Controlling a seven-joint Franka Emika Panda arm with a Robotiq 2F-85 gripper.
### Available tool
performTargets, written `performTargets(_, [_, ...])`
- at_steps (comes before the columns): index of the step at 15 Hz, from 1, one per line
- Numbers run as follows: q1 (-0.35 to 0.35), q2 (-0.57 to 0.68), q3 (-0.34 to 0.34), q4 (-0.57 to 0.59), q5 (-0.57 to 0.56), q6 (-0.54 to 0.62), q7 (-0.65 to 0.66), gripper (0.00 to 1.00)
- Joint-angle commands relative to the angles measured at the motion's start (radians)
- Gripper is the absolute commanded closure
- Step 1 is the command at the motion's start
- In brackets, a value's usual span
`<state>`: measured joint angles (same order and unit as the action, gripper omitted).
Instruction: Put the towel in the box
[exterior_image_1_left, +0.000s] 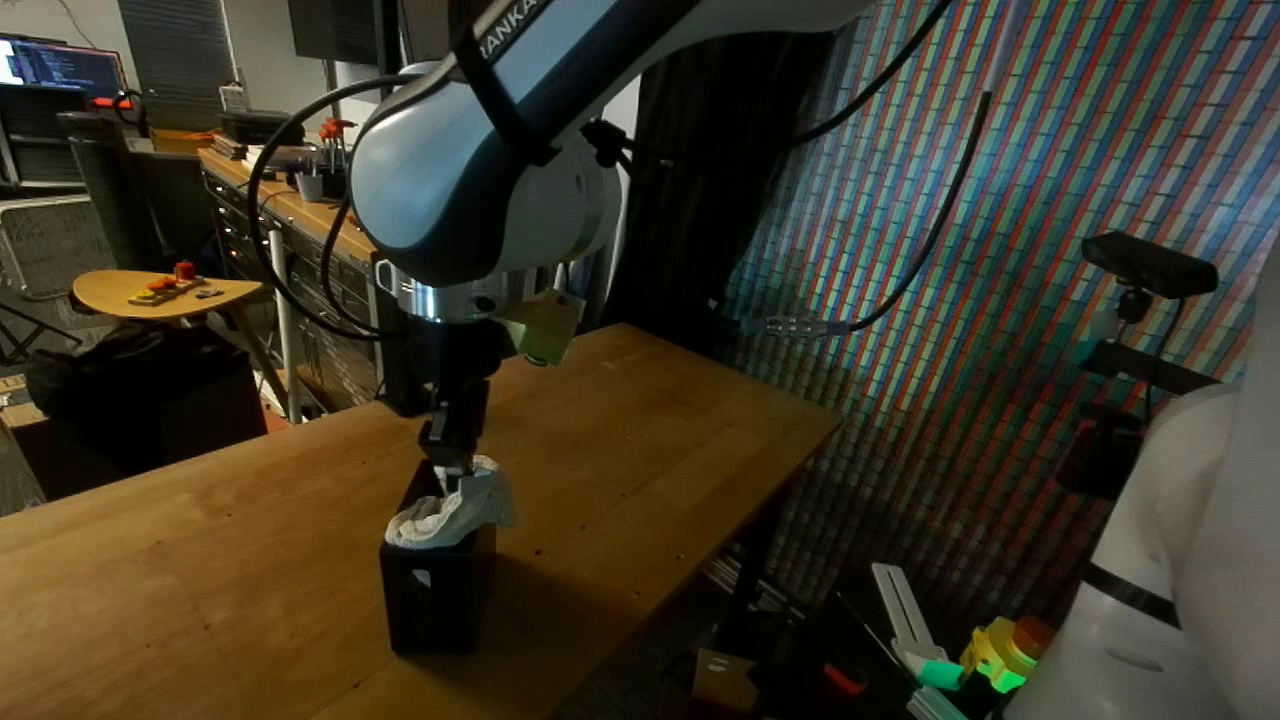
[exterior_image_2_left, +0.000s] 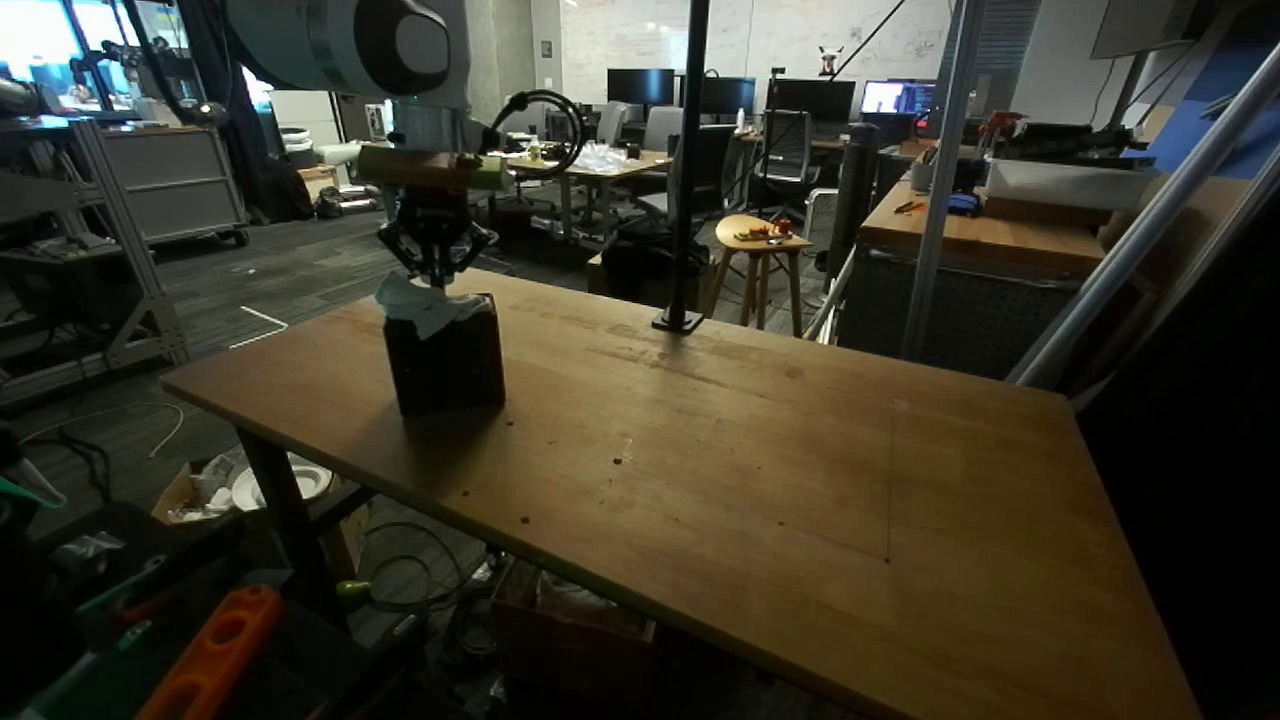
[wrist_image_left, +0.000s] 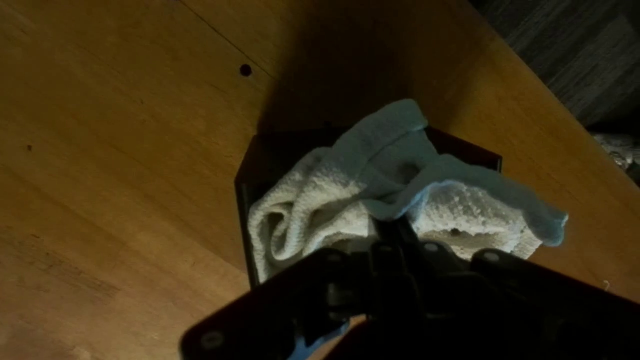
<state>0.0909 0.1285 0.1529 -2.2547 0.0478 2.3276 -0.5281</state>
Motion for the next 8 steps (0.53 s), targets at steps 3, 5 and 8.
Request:
performTargets(3, [-0.006, 0.031, 0.014, 0.009, 0.037, 0.031, -0.057, 0.93])
performTargets(5, [-0.009, 0.044, 0.017, 0.012, 0.053, 0.039, -0.072, 0.94])
performTargets(8, [-0.012, 0.067, 0.021, 0.025, 0.071, 0.044, -0.097, 0.94])
